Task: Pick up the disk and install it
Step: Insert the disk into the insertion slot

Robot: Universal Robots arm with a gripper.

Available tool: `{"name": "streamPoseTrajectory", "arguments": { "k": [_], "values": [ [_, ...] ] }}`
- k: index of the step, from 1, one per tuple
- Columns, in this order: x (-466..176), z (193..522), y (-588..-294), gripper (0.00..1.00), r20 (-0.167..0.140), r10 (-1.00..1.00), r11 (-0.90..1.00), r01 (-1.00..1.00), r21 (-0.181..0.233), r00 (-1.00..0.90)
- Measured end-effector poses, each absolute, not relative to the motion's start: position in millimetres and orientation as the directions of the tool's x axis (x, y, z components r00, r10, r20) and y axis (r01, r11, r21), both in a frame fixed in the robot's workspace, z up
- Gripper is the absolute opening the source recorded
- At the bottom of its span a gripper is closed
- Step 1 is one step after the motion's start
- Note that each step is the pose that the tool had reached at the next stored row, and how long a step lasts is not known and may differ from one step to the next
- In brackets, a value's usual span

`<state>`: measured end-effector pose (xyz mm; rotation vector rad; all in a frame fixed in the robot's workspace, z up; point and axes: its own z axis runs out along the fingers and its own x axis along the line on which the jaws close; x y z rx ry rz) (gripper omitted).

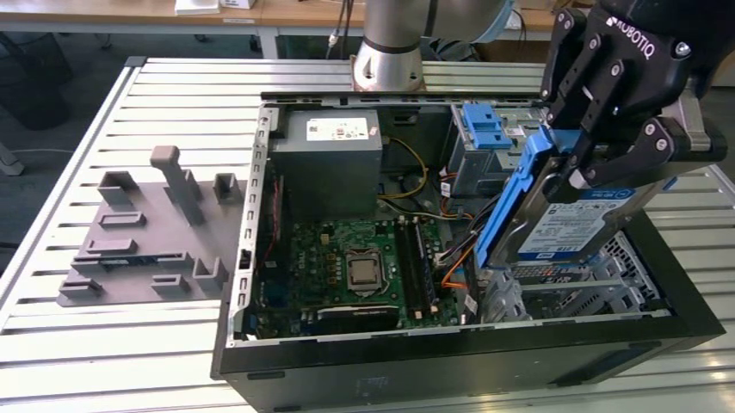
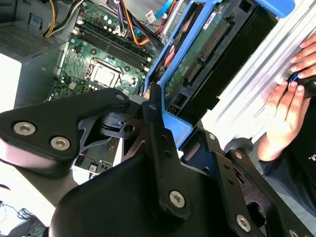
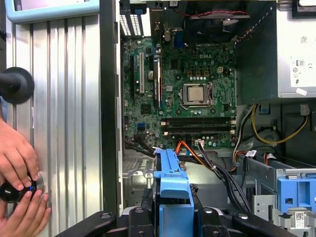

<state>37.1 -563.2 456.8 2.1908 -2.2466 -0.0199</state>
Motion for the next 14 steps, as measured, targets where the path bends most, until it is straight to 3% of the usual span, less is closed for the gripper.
{"name": "streamPoseTrajectory", "arguments": {
  "k": [14],
  "values": [
    [54.1, 453.3, -563.2, 0.36, -0.006, -1.000, 0.025, -1.000, 0.011, -0.025]
  ]
}}
